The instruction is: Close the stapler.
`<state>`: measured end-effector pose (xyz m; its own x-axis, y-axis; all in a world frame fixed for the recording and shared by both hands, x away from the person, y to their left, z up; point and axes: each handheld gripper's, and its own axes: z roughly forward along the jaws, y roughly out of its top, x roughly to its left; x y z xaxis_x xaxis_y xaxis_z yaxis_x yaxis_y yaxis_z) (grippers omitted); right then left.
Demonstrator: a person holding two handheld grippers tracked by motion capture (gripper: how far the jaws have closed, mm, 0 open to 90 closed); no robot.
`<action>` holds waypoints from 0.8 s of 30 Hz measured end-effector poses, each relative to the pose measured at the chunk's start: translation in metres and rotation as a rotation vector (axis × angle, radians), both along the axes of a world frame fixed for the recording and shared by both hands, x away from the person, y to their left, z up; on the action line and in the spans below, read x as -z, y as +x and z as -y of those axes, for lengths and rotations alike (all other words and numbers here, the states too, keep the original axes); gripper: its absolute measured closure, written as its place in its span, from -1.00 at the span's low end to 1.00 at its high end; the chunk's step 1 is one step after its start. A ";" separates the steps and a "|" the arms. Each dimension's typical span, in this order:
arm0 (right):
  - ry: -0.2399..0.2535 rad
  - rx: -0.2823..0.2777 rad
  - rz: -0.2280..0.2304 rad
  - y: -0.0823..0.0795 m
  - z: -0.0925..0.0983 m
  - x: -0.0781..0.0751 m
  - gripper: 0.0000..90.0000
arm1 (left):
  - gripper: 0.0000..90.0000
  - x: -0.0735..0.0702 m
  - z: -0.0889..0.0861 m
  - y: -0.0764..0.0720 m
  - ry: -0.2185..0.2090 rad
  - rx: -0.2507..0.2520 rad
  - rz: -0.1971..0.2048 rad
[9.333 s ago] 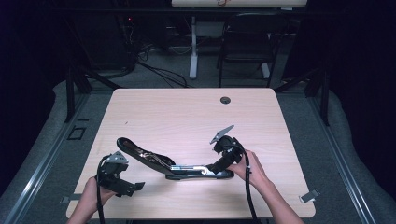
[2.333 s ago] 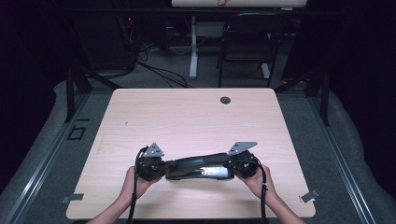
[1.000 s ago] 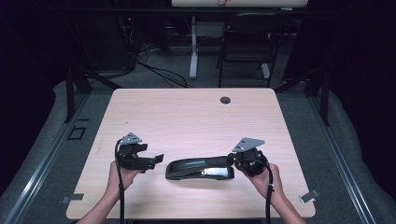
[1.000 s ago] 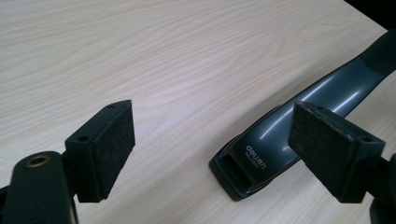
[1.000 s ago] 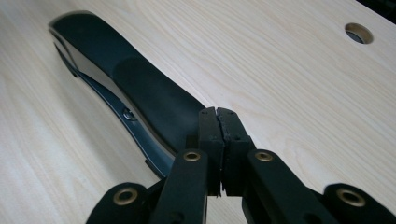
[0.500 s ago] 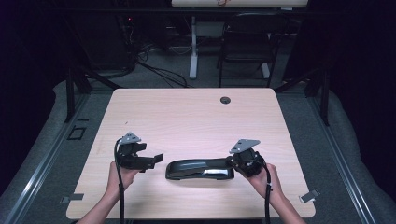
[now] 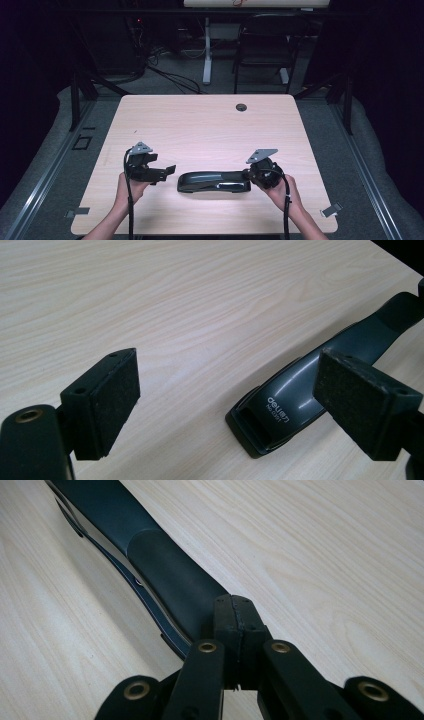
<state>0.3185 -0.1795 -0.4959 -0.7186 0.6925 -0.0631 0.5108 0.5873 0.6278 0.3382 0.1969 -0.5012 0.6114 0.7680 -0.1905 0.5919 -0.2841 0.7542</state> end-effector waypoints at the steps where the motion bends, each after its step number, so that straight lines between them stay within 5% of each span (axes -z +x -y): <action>1: -0.003 0.000 0.001 0.000 0.000 0.000 1.00 | -0.74 0.000 0.000 0.000 0.000 0.002 -0.005; 24: -0.001 0.007 -0.010 0.001 0.000 0.002 1.00 | -0.73 0.000 0.000 0.000 0.004 0.006 -0.001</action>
<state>0.3196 -0.1795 -0.4981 -0.7145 0.6974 -0.0569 0.5210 0.5846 0.6220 0.3386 0.1967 -0.5015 0.6157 0.7652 -0.1879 0.5908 -0.2905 0.7527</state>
